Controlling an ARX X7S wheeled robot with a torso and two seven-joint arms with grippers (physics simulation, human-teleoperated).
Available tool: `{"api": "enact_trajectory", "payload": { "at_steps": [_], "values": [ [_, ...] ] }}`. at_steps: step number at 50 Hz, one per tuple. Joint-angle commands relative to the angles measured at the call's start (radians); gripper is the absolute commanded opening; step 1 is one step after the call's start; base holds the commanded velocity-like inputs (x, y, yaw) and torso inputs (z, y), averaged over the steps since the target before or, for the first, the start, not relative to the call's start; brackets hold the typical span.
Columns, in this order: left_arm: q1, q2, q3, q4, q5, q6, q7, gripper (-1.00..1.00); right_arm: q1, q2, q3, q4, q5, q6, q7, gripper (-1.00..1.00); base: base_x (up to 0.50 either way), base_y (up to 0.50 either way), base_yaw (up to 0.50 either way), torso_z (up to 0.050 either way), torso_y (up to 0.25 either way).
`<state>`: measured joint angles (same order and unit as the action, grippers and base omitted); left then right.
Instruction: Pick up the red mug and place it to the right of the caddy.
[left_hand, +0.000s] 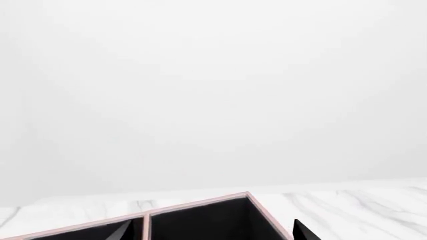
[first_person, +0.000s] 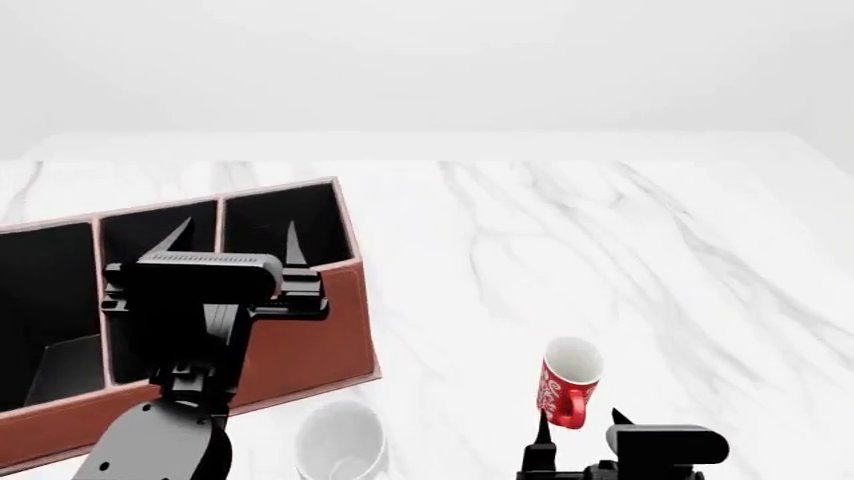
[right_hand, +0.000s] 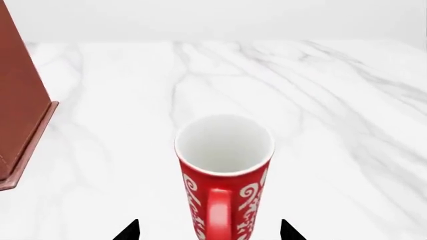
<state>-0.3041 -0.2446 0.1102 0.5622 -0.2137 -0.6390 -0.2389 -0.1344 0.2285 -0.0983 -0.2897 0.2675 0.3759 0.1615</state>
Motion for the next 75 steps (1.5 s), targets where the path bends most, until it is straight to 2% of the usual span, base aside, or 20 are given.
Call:
{"api": "enact_trajectory", "payload": {
  "at_steps": [1,59,60,75],
  "values": [
    [0.001,-0.005,0.002,0.001,-0.005,0.002,-0.004,1.0,0.02,0.005,0.0,0.034,0.007,0.004,0.001,1.0,0.0,0.0,0.0,0.0,0.0],
    [0.0,-0.026,0.015,-0.002,-0.028,0.009,-0.028,1.0,0.125,0.026,-0.039,0.161,0.03,0.059,-0.007,1.0,0.0,0.0,0.0,0.0,0.0],
    [0.0,-0.027,0.016,-0.003,-0.028,0.01,-0.028,1.0,0.124,0.025,-0.038,0.162,0.03,0.057,-0.006,-1.0,0.0,0.0,0.0,0.0,0.0],
    [0.004,-0.032,0.021,-0.006,-0.031,0.017,-0.034,1.0,0.125,0.029,-0.042,0.163,0.031,0.049,0.002,-1.0,0.0,0.0,0.0,0.0,0.0]
  ]
}}
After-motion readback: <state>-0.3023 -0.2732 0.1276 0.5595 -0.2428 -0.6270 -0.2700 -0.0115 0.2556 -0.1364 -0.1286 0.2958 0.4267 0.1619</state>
